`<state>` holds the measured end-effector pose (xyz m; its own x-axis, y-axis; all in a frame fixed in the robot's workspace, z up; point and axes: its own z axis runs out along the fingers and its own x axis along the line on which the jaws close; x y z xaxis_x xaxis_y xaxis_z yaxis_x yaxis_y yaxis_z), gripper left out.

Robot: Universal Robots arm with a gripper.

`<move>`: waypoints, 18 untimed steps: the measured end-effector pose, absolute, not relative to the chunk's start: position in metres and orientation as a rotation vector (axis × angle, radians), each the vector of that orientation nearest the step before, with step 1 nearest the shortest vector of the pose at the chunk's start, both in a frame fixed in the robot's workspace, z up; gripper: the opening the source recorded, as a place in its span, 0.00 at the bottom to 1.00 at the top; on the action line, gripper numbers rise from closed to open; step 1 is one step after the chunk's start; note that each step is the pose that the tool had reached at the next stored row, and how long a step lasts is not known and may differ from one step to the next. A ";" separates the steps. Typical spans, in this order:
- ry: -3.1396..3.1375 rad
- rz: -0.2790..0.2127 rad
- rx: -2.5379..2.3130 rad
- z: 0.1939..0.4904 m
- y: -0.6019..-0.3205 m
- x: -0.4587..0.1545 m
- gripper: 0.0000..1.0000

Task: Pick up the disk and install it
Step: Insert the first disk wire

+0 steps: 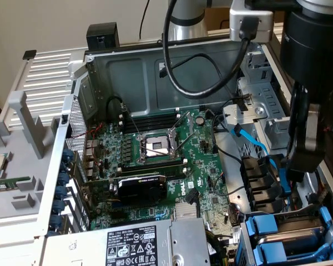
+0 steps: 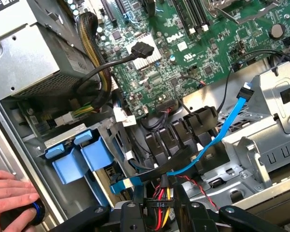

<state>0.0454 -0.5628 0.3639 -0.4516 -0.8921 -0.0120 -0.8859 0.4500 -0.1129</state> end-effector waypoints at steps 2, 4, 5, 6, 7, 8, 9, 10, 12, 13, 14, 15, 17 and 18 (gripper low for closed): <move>2.622 -0.147 -1.595 0.364 -0.563 0.045 0.35; 2.631 -0.155 -1.581 0.364 -0.563 0.045 0.35; 2.635 -0.158 -1.574 0.364 -0.563 0.045 0.35; 2.639 -0.159 -1.566 0.364 -0.563 0.045 0.35; 2.644 -0.160 -1.558 0.364 -0.563 0.045 0.35; 2.649 -0.161 -1.551 0.364 -0.563 0.045 0.35; 2.653 -0.161 -1.544 0.364 -0.563 0.045 0.35; 2.656 -0.162 -1.536 0.364 -0.563 0.044 0.35; 2.665 -0.164 -1.520 0.364 -0.563 0.044 0.35; 2.671 -0.165 -1.509 0.364 -0.563 0.044 0.35; 2.676 -0.166 -1.498 0.363 -0.563 0.044 0.35; 2.683 -0.167 -1.488 0.363 -0.563 0.044 0.35; 2.696 -0.168 -1.465 0.362 -0.563 0.043 0.35; 2.703 -0.168 -1.454 0.361 -0.563 0.043 0.35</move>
